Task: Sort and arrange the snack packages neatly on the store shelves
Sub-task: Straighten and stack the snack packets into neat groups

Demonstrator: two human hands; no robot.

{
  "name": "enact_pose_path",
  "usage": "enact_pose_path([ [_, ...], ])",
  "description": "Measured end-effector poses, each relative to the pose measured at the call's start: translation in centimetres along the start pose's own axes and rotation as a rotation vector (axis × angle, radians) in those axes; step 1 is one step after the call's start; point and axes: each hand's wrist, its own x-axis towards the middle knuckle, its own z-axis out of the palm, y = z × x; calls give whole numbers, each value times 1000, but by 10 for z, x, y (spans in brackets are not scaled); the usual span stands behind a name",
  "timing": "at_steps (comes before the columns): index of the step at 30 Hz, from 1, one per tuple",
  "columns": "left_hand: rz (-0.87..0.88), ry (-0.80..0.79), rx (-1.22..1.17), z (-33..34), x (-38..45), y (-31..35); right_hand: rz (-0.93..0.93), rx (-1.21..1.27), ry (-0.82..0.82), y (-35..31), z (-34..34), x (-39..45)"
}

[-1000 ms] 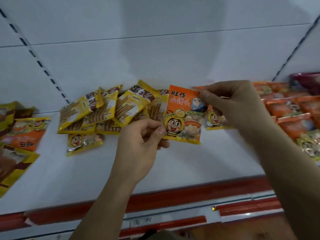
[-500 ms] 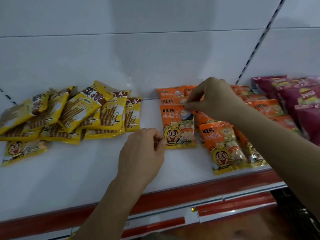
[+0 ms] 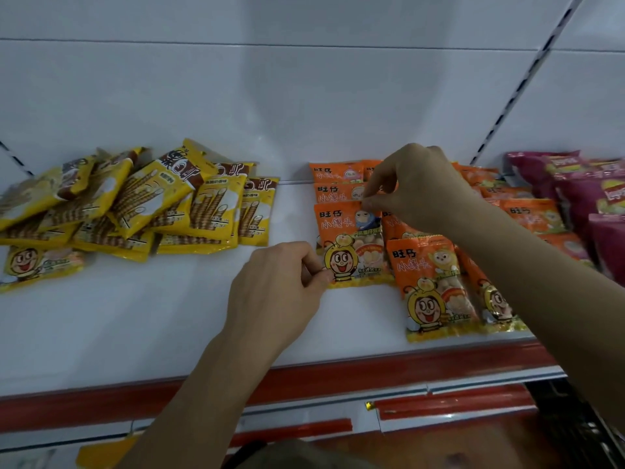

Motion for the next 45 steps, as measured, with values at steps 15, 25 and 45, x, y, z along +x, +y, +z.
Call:
enact_pose_path([
  [15, 46, 290, 145, -118, -17, -99, -268, 84, 40, -148, 49, 16],
  [25, -129, 539, 173, -249, -66, -241, -479, 131, 66, -344, 126, 45],
  [45, -81, 430, 10, -311, -101, -320, -203, 295, 185, -464, 203, 74],
])
